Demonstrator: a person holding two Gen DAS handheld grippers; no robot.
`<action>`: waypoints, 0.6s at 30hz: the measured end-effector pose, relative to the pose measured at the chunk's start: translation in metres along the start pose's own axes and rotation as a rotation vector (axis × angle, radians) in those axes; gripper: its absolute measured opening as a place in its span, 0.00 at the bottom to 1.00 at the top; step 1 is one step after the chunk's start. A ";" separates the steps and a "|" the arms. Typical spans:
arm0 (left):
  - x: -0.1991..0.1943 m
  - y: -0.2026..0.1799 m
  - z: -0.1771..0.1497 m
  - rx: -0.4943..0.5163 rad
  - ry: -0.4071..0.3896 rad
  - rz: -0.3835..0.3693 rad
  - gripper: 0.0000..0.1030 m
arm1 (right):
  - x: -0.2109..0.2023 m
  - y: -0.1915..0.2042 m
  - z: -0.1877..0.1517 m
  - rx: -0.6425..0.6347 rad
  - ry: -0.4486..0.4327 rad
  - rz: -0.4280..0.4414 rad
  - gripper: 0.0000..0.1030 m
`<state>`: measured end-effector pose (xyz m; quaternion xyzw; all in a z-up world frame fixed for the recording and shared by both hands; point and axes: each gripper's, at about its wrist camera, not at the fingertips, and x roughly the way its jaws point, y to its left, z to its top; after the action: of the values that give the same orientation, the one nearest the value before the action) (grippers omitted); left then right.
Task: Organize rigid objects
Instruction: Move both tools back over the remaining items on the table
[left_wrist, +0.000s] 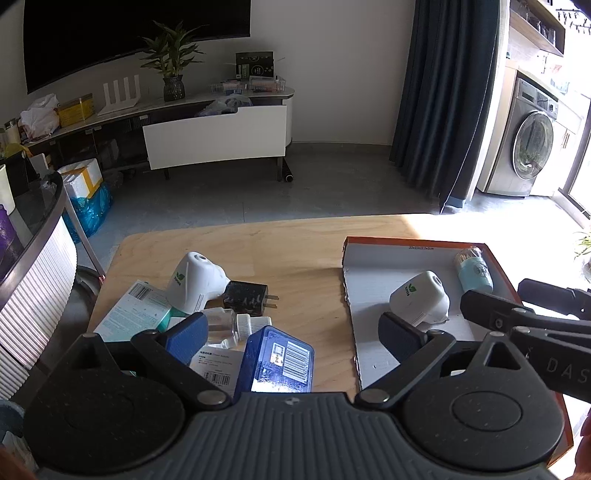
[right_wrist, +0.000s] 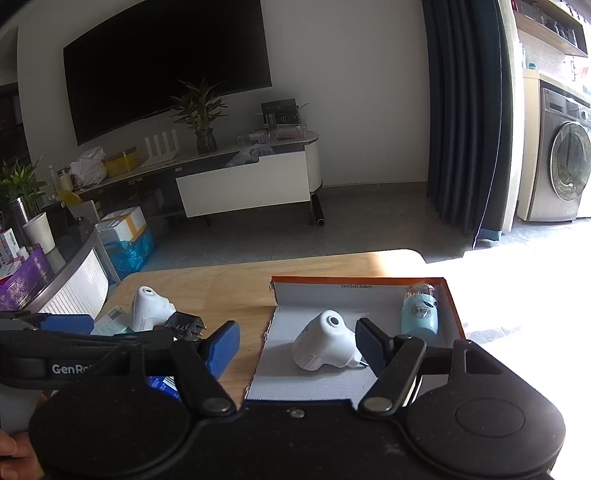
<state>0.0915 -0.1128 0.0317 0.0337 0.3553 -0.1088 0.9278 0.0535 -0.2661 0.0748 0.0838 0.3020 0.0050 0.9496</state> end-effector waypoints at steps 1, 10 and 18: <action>0.000 0.002 0.000 -0.002 0.000 0.003 0.98 | 0.000 0.002 0.000 -0.002 0.002 0.003 0.80; -0.005 0.023 -0.005 -0.023 0.001 0.023 0.98 | 0.006 0.022 0.000 -0.032 0.016 0.035 0.80; -0.009 0.041 -0.008 -0.042 0.002 0.045 0.98 | 0.011 0.040 -0.001 -0.057 0.025 0.060 0.80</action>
<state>0.0889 -0.0698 0.0307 0.0222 0.3575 -0.0803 0.9302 0.0638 -0.2253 0.0738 0.0657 0.3112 0.0430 0.9471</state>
